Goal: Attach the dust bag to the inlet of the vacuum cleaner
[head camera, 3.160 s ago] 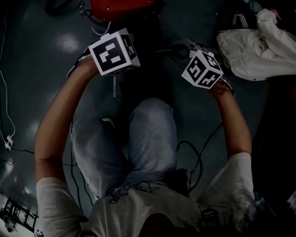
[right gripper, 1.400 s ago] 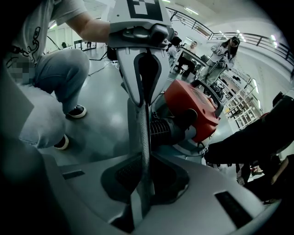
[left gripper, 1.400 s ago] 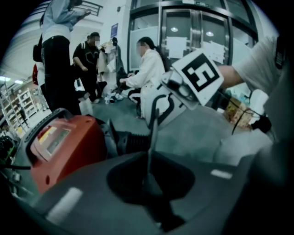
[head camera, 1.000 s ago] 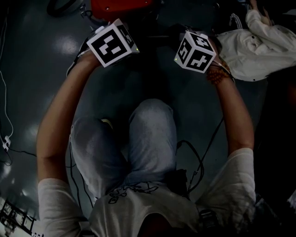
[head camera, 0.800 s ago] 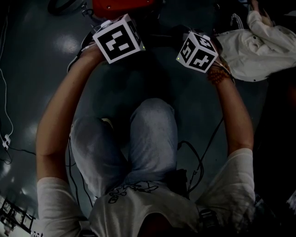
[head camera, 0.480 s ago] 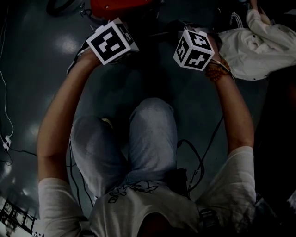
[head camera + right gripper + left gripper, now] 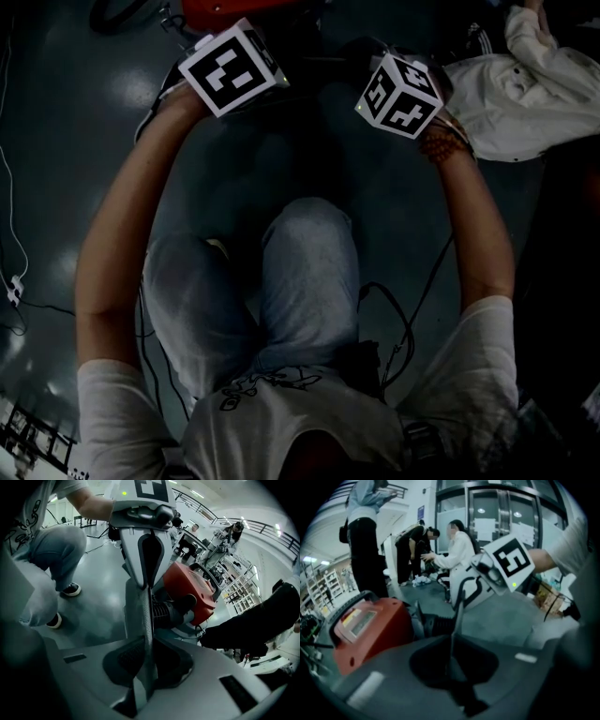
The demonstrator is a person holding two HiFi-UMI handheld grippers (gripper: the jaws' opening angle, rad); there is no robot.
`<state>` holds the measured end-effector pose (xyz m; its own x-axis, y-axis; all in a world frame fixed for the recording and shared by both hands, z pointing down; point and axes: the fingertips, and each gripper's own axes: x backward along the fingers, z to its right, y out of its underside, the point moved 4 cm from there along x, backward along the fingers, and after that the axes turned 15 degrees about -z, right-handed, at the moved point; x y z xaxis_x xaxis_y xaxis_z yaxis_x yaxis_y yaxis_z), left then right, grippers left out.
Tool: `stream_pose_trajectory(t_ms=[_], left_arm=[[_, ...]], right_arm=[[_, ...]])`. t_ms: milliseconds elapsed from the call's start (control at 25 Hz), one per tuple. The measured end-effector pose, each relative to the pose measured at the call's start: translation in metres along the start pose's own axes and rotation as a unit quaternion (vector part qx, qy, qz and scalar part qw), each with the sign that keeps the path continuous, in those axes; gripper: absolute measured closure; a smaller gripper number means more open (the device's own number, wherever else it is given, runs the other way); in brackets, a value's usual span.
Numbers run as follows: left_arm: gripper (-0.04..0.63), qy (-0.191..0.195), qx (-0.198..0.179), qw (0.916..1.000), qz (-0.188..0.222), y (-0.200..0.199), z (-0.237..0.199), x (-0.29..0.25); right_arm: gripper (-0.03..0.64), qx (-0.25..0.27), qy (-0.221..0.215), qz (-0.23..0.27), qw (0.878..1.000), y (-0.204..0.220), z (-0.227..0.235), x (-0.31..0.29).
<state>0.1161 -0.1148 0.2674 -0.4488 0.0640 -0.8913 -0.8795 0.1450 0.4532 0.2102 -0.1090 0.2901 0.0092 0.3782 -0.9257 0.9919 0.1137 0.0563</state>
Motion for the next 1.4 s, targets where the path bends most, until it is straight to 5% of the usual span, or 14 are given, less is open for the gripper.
stream_pose_trajectory(t_ms=[200,440,800,1040,1400], left_arm=[[0.561,0.026,0.052,0.9979,0.027,0.009,0.001,-0.016],[0.560,-0.019,0.012,0.9997,0.012,-0.011,0.003,-0.002],[0.560,0.037,0.089,0.9938,0.055,0.008,-0.008,-0.014],[0.560,-0.018,0.068,0.9971,0.028,-0.002,-0.016,-0.005],[0.561,0.021,0.093,0.9945,0.042,0.001,-0.014,-0.012]], right_arm=[[0.583,0.022,0.010,-0.010,1.000,0.001,0.003,-0.005],[0.583,-0.020,-0.013,0.009,1.000,0.013,0.000,-0.004],[0.583,0.019,0.017,-0.007,1.000,0.002,0.010,-0.005],[0.581,-0.046,-0.015,0.037,0.998,0.010,0.006,-0.002],[0.579,0.006,0.031,0.009,0.999,0.004,0.023,0.002]])
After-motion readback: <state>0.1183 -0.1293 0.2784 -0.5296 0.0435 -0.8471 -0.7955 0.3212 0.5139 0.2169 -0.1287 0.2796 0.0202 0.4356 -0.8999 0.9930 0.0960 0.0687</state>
